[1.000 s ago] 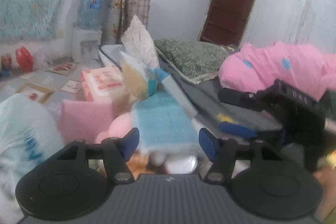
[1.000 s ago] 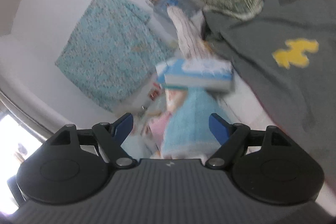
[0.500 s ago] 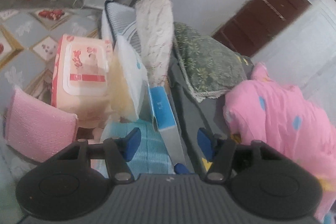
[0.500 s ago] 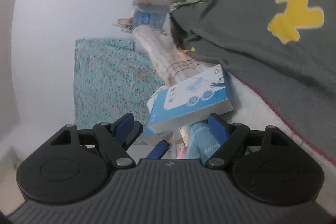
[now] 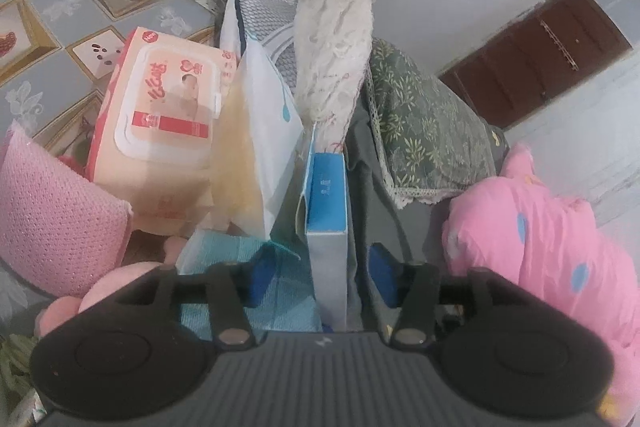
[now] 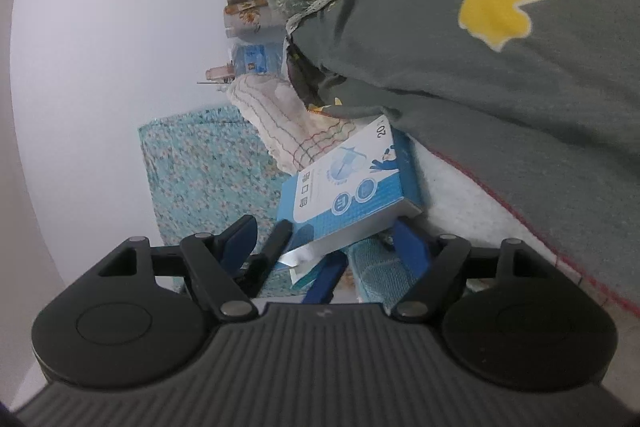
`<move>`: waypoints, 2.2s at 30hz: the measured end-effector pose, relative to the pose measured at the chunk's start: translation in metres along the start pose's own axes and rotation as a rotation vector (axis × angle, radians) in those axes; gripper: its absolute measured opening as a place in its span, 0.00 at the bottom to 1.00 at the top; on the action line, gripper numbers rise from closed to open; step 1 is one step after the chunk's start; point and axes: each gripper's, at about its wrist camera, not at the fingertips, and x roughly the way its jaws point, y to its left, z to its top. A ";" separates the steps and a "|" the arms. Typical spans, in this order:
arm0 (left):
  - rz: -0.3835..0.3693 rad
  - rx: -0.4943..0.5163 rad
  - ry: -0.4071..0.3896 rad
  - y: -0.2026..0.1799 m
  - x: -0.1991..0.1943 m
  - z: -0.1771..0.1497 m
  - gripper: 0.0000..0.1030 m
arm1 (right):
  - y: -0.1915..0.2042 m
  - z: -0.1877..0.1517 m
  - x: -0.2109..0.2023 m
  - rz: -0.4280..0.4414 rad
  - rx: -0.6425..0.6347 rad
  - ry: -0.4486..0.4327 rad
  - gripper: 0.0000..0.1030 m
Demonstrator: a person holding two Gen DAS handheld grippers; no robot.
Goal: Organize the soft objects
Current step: 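Reach the right tool to the blue tissue box and grasp it, then carry the tissue box with the right tool and release it into the cardboard box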
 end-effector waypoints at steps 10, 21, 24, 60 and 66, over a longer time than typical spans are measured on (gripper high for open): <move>0.023 -0.135 -0.049 0.003 0.015 0.003 0.35 | -0.004 0.001 0.001 -0.001 0.004 0.001 0.73; -0.073 -0.191 -0.099 0.009 -0.013 -0.018 0.21 | -0.007 0.001 -0.003 0.016 0.002 0.008 0.69; -0.103 -0.177 -0.095 0.009 -0.027 -0.030 0.21 | -0.008 -0.001 -0.006 0.024 0.000 0.015 0.68; 0.095 -0.191 -0.802 0.186 -0.372 -0.104 0.78 | 0.137 -0.309 0.137 0.113 -0.641 0.786 0.26; 0.255 -0.360 -0.771 0.251 -0.381 -0.062 0.83 | 0.142 -0.407 0.237 -0.036 -0.715 0.964 0.26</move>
